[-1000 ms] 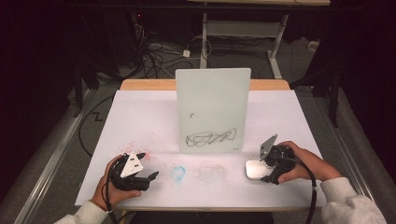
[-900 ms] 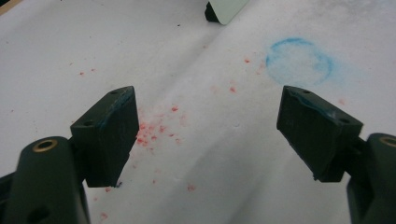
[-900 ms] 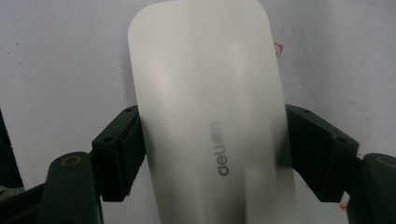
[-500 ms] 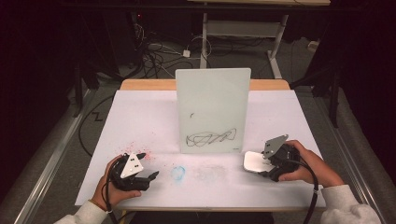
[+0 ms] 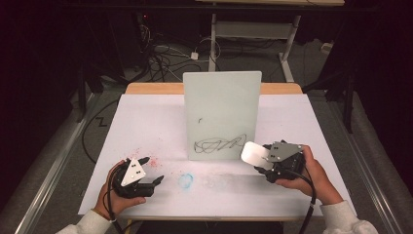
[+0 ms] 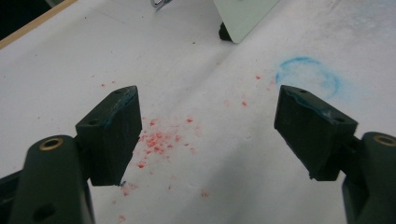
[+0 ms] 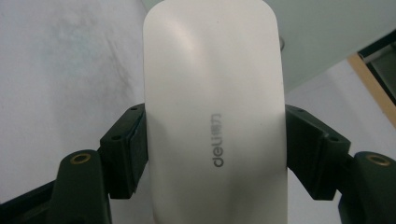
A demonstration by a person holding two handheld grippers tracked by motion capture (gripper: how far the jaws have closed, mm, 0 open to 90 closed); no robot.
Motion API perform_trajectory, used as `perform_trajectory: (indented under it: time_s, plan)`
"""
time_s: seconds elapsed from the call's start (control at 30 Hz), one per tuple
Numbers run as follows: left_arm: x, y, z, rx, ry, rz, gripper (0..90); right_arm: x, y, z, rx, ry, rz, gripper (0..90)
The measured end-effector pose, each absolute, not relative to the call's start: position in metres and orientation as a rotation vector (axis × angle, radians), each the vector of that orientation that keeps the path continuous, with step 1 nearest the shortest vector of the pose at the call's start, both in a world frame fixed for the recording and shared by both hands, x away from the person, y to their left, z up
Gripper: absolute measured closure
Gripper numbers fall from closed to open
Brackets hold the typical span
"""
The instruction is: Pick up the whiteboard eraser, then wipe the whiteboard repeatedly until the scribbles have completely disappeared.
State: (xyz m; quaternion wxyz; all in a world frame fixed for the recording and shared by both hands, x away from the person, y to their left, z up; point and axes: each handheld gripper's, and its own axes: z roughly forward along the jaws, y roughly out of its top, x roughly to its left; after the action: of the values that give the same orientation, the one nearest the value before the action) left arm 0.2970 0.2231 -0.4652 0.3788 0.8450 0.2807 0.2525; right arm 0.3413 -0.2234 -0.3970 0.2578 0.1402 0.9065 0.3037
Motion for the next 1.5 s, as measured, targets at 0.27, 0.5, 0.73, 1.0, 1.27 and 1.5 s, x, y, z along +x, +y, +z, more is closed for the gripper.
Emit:
perform_trajectory:
  time_s: [0.27,0.5,0.73,1.0,1.27,1.5]
  plan:
    - [0.295,0.227,-0.464,2.141,0.734,0.644,22.6,0.334,-0.213,-0.394,0.420,2.368,0.935,30.3]
    - [0.296,0.228,-0.465,2.146,0.722,0.656,22.5,0.331,-0.205,-0.403,0.435,2.330,0.940,30.5]
    - [0.295,0.230,-0.468,2.154,0.746,0.641,22.5,0.331,-0.199,-0.405,0.439,2.292,0.978,30.7]
    - [0.292,0.232,-0.468,2.156,0.758,0.645,22.5,0.332,-0.190,-0.404,0.437,2.236,0.961,30.8]
    - [0.290,0.233,-0.468,2.159,0.754,0.645,22.6,0.331,-0.172,-0.408,0.384,2.224,0.915,30.9]
    - [0.289,0.234,-0.468,2.152,0.757,0.632,23.1,0.333,-0.153,-0.408,0.358,2.196,0.924,30.9]
